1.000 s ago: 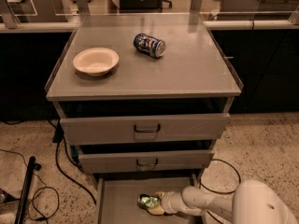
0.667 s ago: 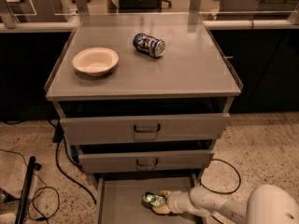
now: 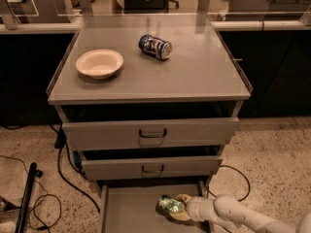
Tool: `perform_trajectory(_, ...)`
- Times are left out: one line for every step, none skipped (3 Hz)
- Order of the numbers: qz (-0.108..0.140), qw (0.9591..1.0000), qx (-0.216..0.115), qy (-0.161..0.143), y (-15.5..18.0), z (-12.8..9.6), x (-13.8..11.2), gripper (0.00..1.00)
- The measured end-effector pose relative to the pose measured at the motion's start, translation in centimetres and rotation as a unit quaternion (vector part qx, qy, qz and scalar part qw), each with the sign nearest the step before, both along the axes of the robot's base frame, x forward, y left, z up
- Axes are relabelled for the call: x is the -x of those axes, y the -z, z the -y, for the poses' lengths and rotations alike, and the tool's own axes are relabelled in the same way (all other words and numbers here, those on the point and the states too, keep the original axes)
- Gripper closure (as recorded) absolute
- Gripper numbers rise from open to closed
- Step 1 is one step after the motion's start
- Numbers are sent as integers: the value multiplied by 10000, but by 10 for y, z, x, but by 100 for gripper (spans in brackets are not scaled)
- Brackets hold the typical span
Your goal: Pick green can from bottom drawer and place on counter
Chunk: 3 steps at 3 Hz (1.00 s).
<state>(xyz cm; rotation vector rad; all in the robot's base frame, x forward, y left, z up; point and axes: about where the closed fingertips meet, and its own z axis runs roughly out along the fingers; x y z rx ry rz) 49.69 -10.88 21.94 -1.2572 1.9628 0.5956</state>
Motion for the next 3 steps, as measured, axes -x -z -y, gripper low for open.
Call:
perform_trajectory(238,9997,3,-36,-38,23,2,100)
perform_trajectory(378,9991,176,-68,-77,48,3,100)
perform_trajectory(507,9980,363,-64,-123,75,9,100)
